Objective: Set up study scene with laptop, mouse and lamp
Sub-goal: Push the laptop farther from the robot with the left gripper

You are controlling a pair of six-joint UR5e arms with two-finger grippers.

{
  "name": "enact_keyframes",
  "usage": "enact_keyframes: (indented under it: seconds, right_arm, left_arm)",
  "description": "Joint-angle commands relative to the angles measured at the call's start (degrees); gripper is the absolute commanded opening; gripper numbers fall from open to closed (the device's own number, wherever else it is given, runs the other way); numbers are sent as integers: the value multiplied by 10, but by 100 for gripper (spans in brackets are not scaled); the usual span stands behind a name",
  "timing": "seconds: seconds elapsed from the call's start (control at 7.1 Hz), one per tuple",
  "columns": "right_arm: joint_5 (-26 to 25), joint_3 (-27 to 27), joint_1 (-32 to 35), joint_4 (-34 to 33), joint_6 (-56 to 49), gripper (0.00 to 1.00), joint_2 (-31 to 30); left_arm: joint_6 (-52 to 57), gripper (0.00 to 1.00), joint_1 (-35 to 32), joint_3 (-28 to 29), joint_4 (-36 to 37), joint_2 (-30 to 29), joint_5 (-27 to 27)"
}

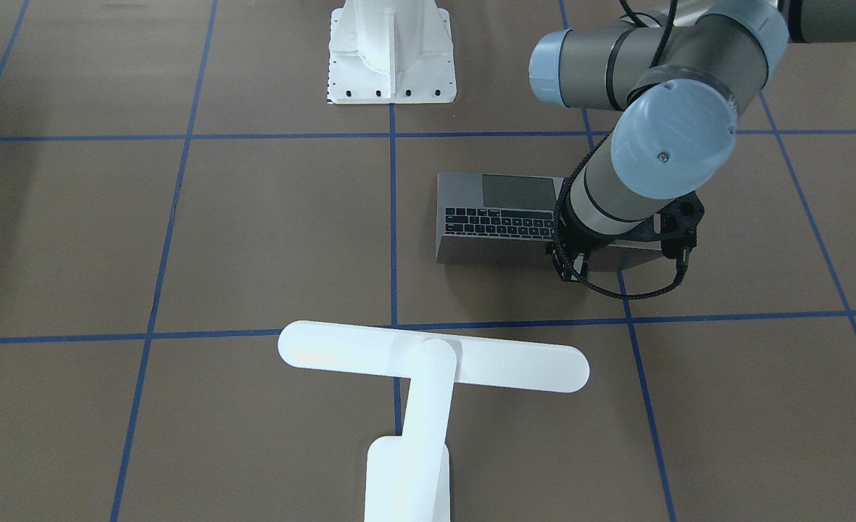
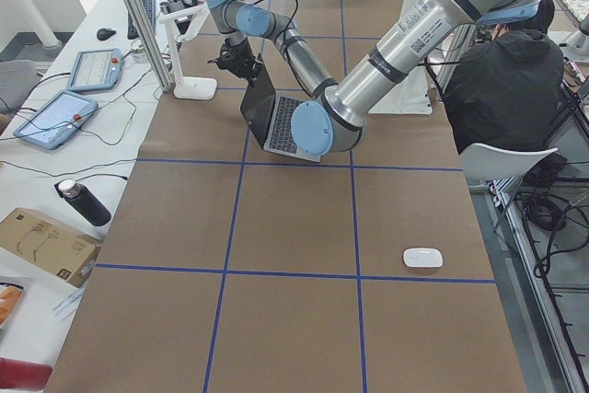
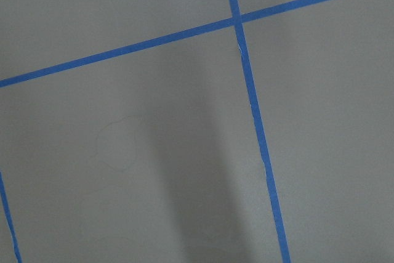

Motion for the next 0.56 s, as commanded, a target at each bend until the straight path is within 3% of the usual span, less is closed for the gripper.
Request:
enact_keyframes:
  seconds: [0.0,0.42]
  right_arm:
    - [0,-10,0,1,-1,99,9]
    - [-1,-21,0,2,-1,99,18]
  left_arm:
    - [-7,0,-2,12,-1,0,-1]
    - [-69,0,-7,24,-23,2,-4]
